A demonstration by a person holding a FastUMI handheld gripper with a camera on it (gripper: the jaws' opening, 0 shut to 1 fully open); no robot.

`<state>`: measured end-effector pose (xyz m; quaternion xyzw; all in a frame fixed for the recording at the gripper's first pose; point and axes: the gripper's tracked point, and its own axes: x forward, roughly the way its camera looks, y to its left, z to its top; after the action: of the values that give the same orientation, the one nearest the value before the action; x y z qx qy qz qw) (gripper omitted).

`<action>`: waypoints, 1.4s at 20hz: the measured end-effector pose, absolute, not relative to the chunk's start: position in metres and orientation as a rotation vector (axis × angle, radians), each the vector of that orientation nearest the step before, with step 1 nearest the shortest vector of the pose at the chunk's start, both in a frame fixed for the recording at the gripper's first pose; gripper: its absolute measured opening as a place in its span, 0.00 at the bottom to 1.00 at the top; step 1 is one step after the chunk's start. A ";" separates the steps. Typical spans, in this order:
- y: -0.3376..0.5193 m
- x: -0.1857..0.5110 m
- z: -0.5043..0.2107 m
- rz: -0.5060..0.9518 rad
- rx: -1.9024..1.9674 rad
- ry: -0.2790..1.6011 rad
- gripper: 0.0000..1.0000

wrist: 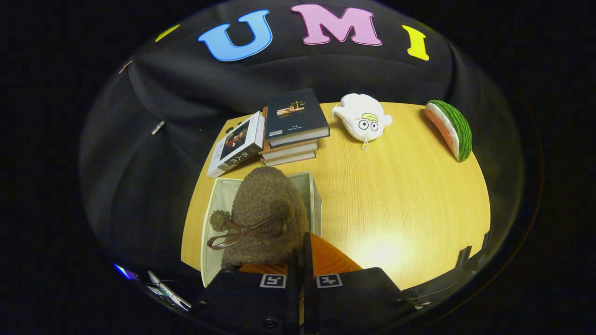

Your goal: Open the storage box then place both shoes into the box .Put the left shoe in first, then the right shoe, with the right side of both shoes facing outward in a uniform manner.

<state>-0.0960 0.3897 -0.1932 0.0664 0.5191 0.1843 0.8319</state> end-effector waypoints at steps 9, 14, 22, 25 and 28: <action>0.411 -0.109 -0.192 0.475 0.195 1.113 0.93; 0.395 -0.103 -0.192 0.463 0.157 1.060 0.99; 0.355 -0.071 -0.167 0.460 0.146 0.829 0.99; 0.318 -0.054 -0.159 0.427 0.092 0.729 0.99; 0.279 -0.039 -0.149 0.391 0.052 0.634 0.99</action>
<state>-0.0394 0.2785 -0.1491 0.0256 0.3095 0.1908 0.9312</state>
